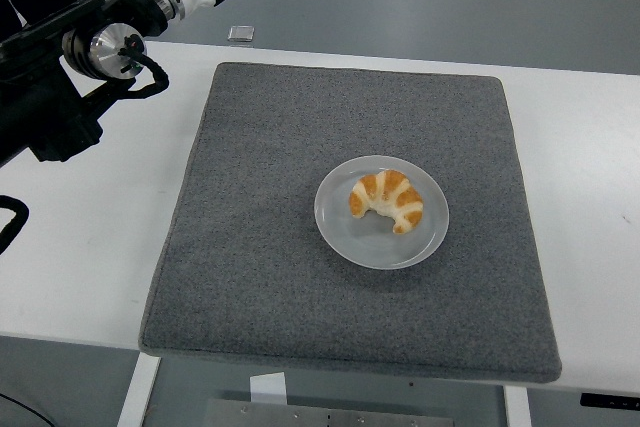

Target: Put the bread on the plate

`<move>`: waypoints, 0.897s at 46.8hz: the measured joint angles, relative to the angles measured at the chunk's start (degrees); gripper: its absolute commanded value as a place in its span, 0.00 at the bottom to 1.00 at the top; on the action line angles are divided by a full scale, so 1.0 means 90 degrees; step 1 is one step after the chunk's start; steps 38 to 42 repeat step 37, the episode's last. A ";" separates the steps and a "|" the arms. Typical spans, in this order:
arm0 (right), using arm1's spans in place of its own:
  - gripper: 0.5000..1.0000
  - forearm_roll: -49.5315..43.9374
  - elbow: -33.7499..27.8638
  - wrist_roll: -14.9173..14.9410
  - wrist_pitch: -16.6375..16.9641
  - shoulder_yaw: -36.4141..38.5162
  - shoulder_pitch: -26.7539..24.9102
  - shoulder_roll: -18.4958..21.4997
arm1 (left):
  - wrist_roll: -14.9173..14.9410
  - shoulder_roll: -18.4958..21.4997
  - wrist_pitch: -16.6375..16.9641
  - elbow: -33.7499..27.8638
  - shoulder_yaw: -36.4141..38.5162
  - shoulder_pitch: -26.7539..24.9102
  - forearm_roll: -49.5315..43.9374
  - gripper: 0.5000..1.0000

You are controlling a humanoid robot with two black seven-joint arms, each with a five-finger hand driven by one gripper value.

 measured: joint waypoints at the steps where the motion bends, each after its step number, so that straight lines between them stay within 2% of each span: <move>1: 0.90 0.0000 0.0000 -0.0002 0.0000 0.0000 -0.0001 0.0000 | -0.0007 -0.0024 -0.0068 0.0083 -0.0058 0.0051 0.0007 0.98; 9: 0.90 0.0000 0.0000 -0.0001 0.0000 0.0000 0.0000 0.0000 | -0.0099 -0.0169 -0.0295 0.0348 -0.0299 0.0313 0.0051 0.98; 19: 0.90 0.0000 0.0000 0.0000 0.0000 0.0001 0.0000 0.0000 | -0.0515 -0.0180 -0.0340 0.0362 -0.0313 0.0523 0.0081 0.98; 29: 0.90 0.0000 0.0000 -0.0001 -0.0001 0.0000 0.0000 0.0000 | -0.0536 -0.0327 -0.0421 0.0362 -0.0304 0.0763 0.0081 0.98; 42: 0.90 0.0000 0.0000 0.0000 0.0000 0.0000 0.0000 0.0000 | -0.0536 -0.0336 -0.0450 0.0362 -0.0304 0.0798 0.0082 0.98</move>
